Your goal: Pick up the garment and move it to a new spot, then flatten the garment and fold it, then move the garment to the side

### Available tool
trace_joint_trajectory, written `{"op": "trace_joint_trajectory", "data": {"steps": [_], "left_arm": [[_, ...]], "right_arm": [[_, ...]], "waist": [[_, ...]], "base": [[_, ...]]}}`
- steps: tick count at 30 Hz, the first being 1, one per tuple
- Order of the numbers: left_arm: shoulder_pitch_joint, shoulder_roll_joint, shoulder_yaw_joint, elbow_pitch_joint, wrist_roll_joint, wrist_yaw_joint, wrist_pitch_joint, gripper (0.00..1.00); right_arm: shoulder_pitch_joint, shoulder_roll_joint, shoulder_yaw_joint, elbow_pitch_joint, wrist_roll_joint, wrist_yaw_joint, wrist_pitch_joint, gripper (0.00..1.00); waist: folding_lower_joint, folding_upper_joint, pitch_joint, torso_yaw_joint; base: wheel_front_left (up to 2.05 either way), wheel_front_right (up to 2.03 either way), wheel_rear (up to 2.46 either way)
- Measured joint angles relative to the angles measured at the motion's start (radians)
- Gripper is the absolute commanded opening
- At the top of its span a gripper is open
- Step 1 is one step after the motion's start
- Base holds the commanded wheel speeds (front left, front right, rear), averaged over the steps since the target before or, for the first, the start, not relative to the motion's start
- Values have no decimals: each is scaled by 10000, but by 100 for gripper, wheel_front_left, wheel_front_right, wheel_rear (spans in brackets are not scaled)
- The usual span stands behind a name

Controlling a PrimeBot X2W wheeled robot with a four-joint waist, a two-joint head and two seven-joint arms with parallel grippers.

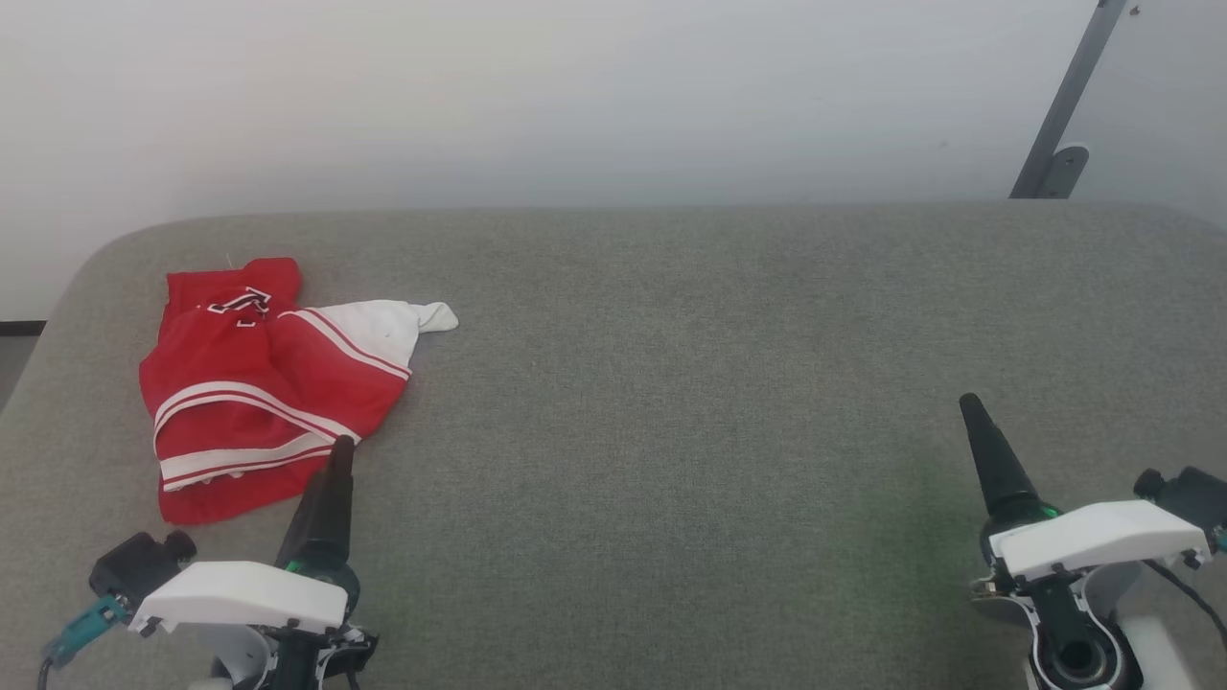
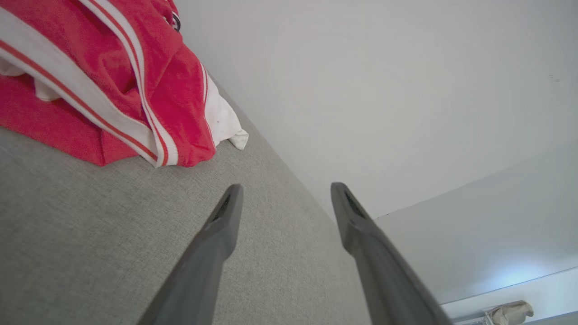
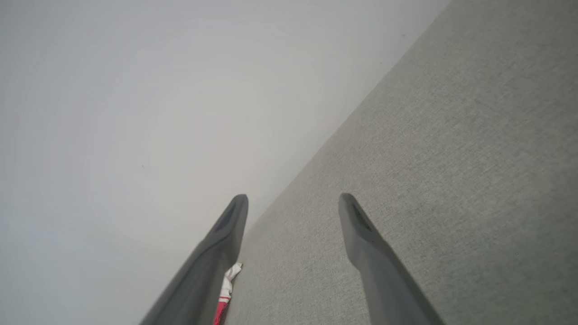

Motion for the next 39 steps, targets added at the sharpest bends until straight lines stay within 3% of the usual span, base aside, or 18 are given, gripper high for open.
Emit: {"op": "trace_joint_trajectory", "data": {"steps": [16,39], "left_arm": [[0,276,-307,-180,2700,311,-583,100],[0,637,-639,-244,5632,596,-1281,100]], "right_arm": [[-259,-56,-38,67,-3455,0,-583,100],[-597,-144,-173,228,-6730,10,-1290,100]], "waist": [[0,0,-4,-2],[1,0,-44,-51]], "base": [[0,0,0],[0,0,0]]}}
